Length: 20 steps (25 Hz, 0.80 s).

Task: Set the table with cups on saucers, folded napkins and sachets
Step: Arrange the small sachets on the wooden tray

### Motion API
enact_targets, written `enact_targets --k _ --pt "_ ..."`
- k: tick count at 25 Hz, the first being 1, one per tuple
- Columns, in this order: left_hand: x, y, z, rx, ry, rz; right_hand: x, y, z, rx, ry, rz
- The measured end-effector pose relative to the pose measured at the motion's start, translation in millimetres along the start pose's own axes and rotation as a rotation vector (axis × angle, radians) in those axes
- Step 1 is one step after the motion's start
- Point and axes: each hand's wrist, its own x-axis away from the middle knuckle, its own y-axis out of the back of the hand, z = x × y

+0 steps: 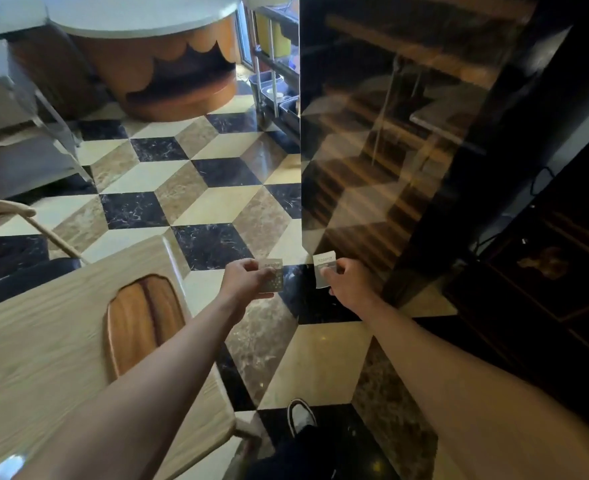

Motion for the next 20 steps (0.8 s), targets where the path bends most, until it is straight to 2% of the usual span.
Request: enact_targets --k 5,10,16,20 --pt "-63 -38 1 0.101 0.106 0.017 -73 5 4 0.113 -0.056 0.037" --pt "-100 -22 -15 0.129 0.133 -0.07 -143 -7 29 0.201 -0.028 0.132" --pt "-137 25 -26 0.244 0.19 -0.325 -222 -66 65 0.395 0.152 0.428" --pt "-139 56 -41 0.32 0.192 -0.602 -270 -117 115 0.415 0.317 0.683"
